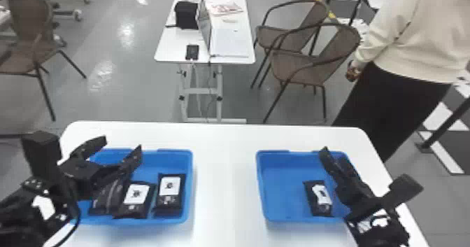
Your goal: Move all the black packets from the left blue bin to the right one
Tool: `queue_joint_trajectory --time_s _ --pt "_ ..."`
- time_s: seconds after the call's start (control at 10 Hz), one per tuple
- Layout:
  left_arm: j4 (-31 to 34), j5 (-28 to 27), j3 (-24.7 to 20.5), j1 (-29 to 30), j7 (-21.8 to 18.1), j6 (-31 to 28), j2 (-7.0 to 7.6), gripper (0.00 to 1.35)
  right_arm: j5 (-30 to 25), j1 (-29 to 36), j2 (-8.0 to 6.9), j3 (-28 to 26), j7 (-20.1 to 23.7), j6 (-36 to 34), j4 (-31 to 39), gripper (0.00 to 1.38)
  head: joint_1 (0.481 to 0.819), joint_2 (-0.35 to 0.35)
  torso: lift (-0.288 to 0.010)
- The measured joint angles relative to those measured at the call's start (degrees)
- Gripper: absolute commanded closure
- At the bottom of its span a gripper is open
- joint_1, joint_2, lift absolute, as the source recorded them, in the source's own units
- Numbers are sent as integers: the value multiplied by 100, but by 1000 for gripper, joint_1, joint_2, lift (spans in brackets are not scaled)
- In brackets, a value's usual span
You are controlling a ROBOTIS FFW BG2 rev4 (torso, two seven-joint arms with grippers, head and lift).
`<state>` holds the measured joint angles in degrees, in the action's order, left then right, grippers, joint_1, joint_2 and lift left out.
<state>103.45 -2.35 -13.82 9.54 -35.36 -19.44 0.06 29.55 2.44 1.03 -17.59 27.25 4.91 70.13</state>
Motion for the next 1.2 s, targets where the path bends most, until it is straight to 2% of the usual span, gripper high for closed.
queue_joint_trajectory --time_s 0.2,0.4,0.5,0.7,1.1,1.2 --pt "-54 -147 25 96 141 -541 -5 168 87 176 -84 114 8 -35 612 305 695 -77 0" --pt "-306 -228 162 31 262 -1324 -1 170 210 235 -101 255 9 -110 949 305 695 -67 0" --pt "-573 -247 263 -88 287 -1605 63 170 265 238 -102 324 9 -115 1018 305 695 -67 0" --pt "-1069 -341 471 -313 514 -1859 204 170 340 242 -103 421 17 -131 1048 305 695 -55 0" --pt "-1346 -491 502 -461 707 -2196 118 183 389 315 -103 481 17 -183 1072 305 695 -49 0" --pt "-1465 -507 505 -513 714 -2217 149 183 407 341 -103 489 17 -188 1081 305 695 -45 0"
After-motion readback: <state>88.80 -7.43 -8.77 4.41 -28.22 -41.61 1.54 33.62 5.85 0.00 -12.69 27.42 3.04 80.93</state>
